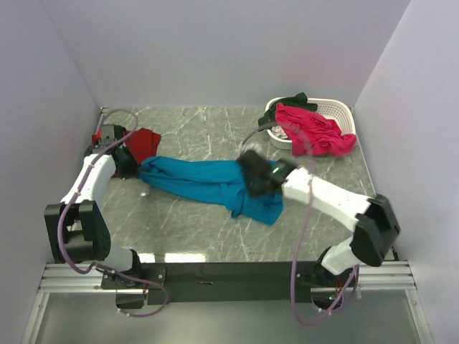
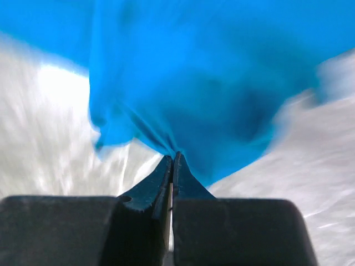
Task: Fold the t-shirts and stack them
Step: Flatten the tshirt out
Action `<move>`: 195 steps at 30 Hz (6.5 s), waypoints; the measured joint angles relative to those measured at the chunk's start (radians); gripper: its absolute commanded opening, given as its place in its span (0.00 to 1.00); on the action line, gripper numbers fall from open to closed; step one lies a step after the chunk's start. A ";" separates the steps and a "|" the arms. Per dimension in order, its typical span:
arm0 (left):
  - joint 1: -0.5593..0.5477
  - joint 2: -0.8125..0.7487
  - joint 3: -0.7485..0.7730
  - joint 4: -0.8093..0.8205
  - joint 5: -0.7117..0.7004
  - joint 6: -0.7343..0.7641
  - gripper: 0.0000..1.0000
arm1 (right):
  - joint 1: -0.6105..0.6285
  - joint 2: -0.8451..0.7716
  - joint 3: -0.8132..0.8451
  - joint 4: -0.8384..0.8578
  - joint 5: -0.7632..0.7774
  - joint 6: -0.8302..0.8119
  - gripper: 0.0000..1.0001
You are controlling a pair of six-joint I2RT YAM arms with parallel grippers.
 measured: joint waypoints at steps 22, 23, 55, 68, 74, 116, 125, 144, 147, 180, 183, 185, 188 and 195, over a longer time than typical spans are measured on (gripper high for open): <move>0.053 -0.187 0.688 -0.151 0.048 -0.153 0.01 | -0.289 -0.192 0.826 -0.180 0.256 -0.284 0.00; 0.053 -0.219 0.699 -0.157 0.050 -0.162 0.01 | -0.288 -0.232 0.817 -0.173 0.252 -0.290 0.00; 0.042 -0.426 0.540 -0.011 0.201 -0.252 0.00 | -0.291 -0.508 0.690 0.195 0.211 -0.525 0.00; -0.021 0.018 0.856 0.047 0.294 -0.197 0.01 | -0.388 -0.025 0.861 0.159 0.114 -0.529 0.00; -0.021 -0.026 0.955 0.132 0.339 -0.185 0.01 | -0.391 -0.043 1.048 0.167 0.095 -0.552 0.00; -0.036 -0.534 0.259 0.050 0.240 -0.180 0.01 | -0.389 -0.525 0.511 0.304 0.040 -0.529 0.00; -0.037 -0.028 0.158 0.208 0.157 -0.108 0.98 | -0.506 0.277 0.716 0.302 -0.021 -0.439 0.70; -0.229 -0.079 0.022 0.287 0.008 -0.175 0.99 | -0.521 -0.044 0.216 0.279 -0.120 -0.243 0.69; -0.259 -0.067 -0.077 0.274 0.026 -0.209 0.99 | -0.521 -0.045 0.090 0.299 -0.169 -0.197 0.67; -0.320 0.305 -0.036 0.476 0.129 -0.236 0.99 | -0.558 0.336 0.031 0.283 -0.244 0.068 0.52; -0.320 0.337 0.002 0.475 0.131 -0.237 0.99 | -0.588 0.349 0.052 0.257 -0.232 0.067 0.52; -0.320 0.360 0.033 0.474 0.132 -0.237 0.99 | -0.605 0.361 0.071 0.245 -0.222 0.066 0.52; -0.320 0.397 0.079 0.473 0.132 -0.237 0.99 | -0.629 0.389 0.111 0.224 -0.209 0.059 0.52; -0.322 0.481 0.198 0.456 0.135 -0.219 0.99 | -0.649 0.462 0.221 0.190 -0.196 0.021 0.52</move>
